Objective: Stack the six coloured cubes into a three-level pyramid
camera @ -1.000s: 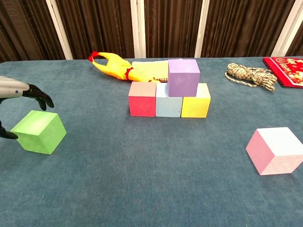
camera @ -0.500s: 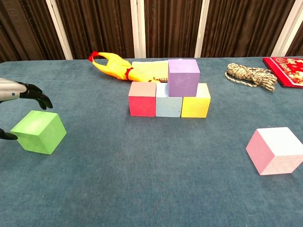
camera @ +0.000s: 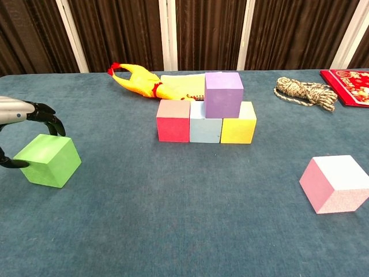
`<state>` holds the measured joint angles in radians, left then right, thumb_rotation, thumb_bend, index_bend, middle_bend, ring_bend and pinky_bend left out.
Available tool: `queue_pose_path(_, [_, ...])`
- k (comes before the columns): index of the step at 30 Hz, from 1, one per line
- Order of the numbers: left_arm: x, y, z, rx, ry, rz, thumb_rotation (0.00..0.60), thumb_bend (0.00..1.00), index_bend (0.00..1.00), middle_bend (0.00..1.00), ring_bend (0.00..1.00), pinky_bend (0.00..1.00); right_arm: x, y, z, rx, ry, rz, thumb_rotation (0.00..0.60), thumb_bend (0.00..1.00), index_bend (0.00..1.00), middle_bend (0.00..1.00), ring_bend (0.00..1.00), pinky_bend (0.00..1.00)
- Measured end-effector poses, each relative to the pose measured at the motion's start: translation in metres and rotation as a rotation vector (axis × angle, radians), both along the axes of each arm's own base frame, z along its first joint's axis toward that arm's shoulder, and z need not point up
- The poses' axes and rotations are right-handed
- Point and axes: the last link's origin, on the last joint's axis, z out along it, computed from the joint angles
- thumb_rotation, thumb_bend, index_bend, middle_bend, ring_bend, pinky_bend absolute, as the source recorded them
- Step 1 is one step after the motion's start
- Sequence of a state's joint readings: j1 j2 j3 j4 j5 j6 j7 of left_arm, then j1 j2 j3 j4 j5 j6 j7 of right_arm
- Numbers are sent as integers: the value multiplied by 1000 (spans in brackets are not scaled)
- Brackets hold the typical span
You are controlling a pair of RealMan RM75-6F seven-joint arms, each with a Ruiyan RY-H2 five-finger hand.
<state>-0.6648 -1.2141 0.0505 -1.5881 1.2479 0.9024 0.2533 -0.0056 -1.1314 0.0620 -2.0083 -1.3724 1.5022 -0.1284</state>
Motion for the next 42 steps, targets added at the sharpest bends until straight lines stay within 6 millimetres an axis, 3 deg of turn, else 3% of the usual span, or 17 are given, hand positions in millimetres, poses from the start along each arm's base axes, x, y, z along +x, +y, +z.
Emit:
queue_pose_path(26, [-2, -1, 5, -18, 16, 23, 600, 307, 179, 187, 2, 0, -1, -3, -3, 25, 12, -12, 600, 250, 61, 26, 2, 0])
queue_pose_path(42, [-5, -3, 1, -21, 32, 23, 600, 308, 228, 243, 2, 0, -2, -3, -2, 15, 1, -14, 600, 250, 61, 26, 2, 0])
